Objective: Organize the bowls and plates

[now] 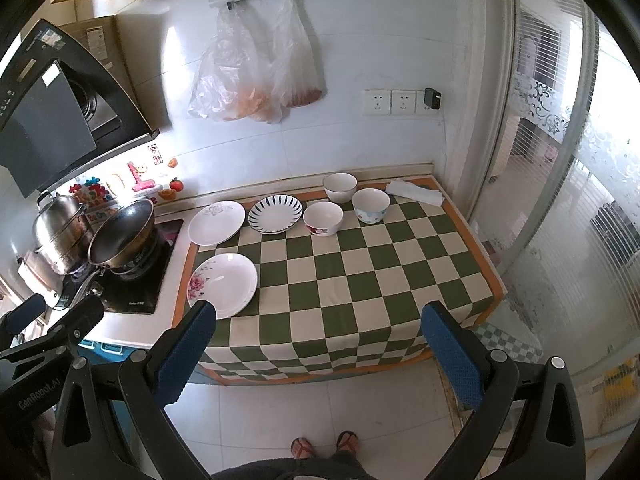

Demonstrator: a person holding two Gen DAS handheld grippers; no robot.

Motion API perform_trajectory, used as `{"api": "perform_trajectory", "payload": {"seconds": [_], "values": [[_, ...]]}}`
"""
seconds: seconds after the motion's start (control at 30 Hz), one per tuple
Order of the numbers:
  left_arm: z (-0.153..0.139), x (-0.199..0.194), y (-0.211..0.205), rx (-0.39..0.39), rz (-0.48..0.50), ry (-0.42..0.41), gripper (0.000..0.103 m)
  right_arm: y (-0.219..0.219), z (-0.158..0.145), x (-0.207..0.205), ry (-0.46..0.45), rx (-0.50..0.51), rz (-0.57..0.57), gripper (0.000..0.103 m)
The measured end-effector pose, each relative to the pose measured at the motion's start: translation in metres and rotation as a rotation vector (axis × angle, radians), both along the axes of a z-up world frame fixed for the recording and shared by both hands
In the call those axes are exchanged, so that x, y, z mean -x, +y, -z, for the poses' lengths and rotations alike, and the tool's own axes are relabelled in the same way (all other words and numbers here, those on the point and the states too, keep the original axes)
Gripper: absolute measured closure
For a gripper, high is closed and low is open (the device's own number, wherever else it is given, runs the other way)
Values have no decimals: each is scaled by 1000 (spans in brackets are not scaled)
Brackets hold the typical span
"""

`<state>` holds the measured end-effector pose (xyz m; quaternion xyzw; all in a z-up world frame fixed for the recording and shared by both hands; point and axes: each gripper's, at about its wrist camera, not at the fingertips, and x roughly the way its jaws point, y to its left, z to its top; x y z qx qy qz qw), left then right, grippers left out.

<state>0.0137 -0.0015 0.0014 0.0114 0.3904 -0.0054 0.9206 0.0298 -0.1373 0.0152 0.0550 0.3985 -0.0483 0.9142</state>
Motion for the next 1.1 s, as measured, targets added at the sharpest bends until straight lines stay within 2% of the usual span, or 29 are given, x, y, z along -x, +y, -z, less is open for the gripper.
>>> {"api": "perform_trajectory", "payload": {"seconds": [0.63,0.87,1.1], "values": [[-1,-8,3,2,1,-2,0,6,0,-4,-4,0,-2,0],[-5,-25,10,3,-2,-6,0,7,-3,-5,-7,-4,-5,0],[-4,-21,11,4,0,-8,0,8,-4,-5,-9,-3,-4,0]]}}
